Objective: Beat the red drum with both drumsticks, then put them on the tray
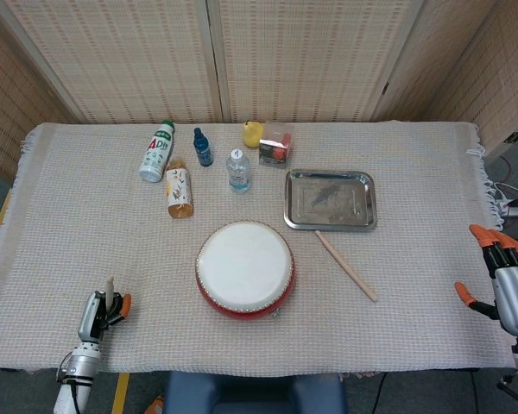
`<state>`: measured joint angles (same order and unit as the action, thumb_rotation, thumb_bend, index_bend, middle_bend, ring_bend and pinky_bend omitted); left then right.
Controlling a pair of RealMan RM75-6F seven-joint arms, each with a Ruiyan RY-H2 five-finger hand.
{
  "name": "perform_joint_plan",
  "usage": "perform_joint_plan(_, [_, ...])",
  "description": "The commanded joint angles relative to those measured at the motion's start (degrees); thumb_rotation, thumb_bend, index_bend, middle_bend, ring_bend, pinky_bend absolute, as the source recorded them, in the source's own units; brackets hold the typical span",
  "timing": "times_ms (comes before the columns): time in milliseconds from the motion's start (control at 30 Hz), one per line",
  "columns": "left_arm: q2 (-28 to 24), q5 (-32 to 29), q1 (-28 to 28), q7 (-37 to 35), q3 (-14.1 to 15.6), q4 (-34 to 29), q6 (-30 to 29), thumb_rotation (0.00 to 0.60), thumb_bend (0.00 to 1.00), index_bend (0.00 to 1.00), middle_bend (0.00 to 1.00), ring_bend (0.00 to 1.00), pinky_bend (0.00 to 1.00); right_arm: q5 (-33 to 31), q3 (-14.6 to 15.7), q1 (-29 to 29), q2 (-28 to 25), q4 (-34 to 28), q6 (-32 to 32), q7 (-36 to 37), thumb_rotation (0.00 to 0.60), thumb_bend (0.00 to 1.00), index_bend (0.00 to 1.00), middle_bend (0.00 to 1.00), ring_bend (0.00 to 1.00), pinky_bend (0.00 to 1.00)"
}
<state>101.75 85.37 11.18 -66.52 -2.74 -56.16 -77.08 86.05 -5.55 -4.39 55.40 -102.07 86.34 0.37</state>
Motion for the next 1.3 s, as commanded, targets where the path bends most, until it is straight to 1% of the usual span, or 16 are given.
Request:
perform_joint_plan(33, [-2.29, 2.58, 0.46, 7.58, 0.53, 0.29, -2.92, 0.600, 0.57, 1.00, 1.00, 1.00, 1.00, -0.48, 0.30, -0.16, -0.40, -0.16, -1.00, 0.22, 0.600, 0.19, 0.04, 0.11, 0.02, 0.18])
perform_joint_plan(167, [-5.40, 5.79, 1.21, 19.98, 1.66, 0.62, -5.55, 0.600, 0.61, 1.00, 1.00, 1.00, 1.00, -2.43, 0.84, -0.57, -1.50, -1.11, -3.90, 0.60, 0.600, 0.19, 0.04, 0.11, 0.02, 0.20])
perform_joint_plan(267, [-8.65, 7.88, 1.98, 31.25, 1.59, -0.64, -7.96, 0.600, 0.61, 1.00, 1.00, 1.00, 1.00, -4.61, 1.30, -1.37, -2.17, -1.82, -7.45, 1.52, 0.600, 0.19, 0.04, 0.11, 0.02, 0.20])
perform_joint_plan(333, [-10.75, 8.50, 2.43, 36.05, 1.22, -2.59, -8.85, 0.600, 0.61, 1.00, 1.00, 1.00, 1.00, -6.13, 1.42, -2.06, -2.43, -2.19, -9.78, 1.96, 0.600, 0.19, 0.04, 0.11, 0.02, 0.20])
perform_joint_plan(467, [-12.94, 8.97, 2.89, 40.18, 0.87, -4.99, -9.34, 0.600, 0.61, 1.00, 1.00, 1.00, 1.00, -8.10, 1.30, -2.74, -2.44, -2.61, -11.79, 1.54, 0.600, 0.19, 0.05, 0.11, 0.02, 0.20])
perform_joint_plan(500, [-15.15, 10.65, 3.90, 46.58, -0.57, -5.91, -12.02, 0.600, 0.61, 1.00, 1.00, 1.00, 1.00, -11.40, 1.00, -4.18, -1.30, -2.87, -15.08, -0.12, 0.600, 0.19, 0.05, 0.11, 0.02, 0.20])
perform_joint_plan(567, [-17.83, 11.05, 4.57, 51.68, -1.21, -10.14, -12.16, 0.600, 0.61, 1.00, 1.00, 1.00, 1.00, -16.08, -0.05, -6.12, 0.59, -3.51, -17.71, -3.91, 0.600, 0.19, 0.06, 0.11, 0.02, 0.20])
perform_joint_plan(600, [-18.73, 11.09, 4.80, 53.06, -1.47, -11.70, -12.16, 0.600, 0.61, 1.00, 1.00, 1.00, 1.00, -17.61, -0.44, -6.80, 1.55, -3.59, -18.28, -5.35, 0.600, 0.19, 0.07, 0.11, 0.02, 0.20])
perform_joint_plan(667, [-20.26, 11.10, 5.25, 55.58, -1.99, -14.56, -12.17, 0.600, 0.61, 1.00, 1.00, 1.00, 1.00, -20.65, -1.14, -8.37, 4.32, -2.97, -19.49, -8.17, 0.600, 0.19, 0.09, 0.11, 0.02, 0.20])
perform_joint_plan(800, [-21.55, 11.26, 5.77, 56.88, -2.21, -17.55, -12.23, 0.600, 0.61, 1.00, 1.00, 1.00, 1.00, -25.46, -2.06, -11.44, 10.25, -0.26, -21.86, -12.42, 0.600, 0.19, 0.15, 0.11, 0.02, 0.21])
perform_joint_plan(967, [-22.05, 11.16, 6.32, 57.91, -1.93, -18.78, -11.44, 0.600, 0.61, 1.00, 1.00, 1.00, 1.00, -29.90, -3.05, -15.60, 17.98, 4.46, -24.45, -17.14, 0.600, 0.19, 0.17, 0.11, 0.02, 0.22])
perform_joint_plan(1067, [-22.30, 11.15, 6.54, 58.44, -1.77, -19.16, -11.13, 0.600, 0.60, 1.00, 1.00, 1.00, 1.00, -31.65, -3.75, -17.80, 20.93, 6.86, -25.80, -19.00, 0.600, 0.19, 0.21, 0.11, 0.02, 0.22])
perform_joint_plan(1133, [-22.57, 11.16, 6.63, 58.81, -1.67, -19.35, -11.07, 0.600, 0.60, 1.00, 1.00, 1.00, 1.00, -32.88, -3.76, -19.91, 21.92, 8.29, -28.20, -21.05, 0.600, 0.19, 0.22, 0.11, 0.00, 0.19])
perform_joint_plan(1200, [-22.88, 11.05, 6.69, 58.83, -1.50, -19.69, -10.86, 0.600, 0.60, 1.00, 1.00, 1.00, 1.00, -33.52, -3.69, -22.16, 22.32, 9.28, -30.66, -23.14, 0.600, 0.22, 0.23, 0.11, 0.00, 0.16])
perform_joint_plan(1300, [-23.08, 10.84, 6.62, 59.09, -1.18, -20.00, -10.61, 0.600, 0.61, 1.00, 1.00, 1.00, 1.00, -34.27, -3.53, -24.88, 23.39, 10.74, -32.84, -25.74, 0.594, 0.32, 0.27, 0.10, 0.00, 0.12])
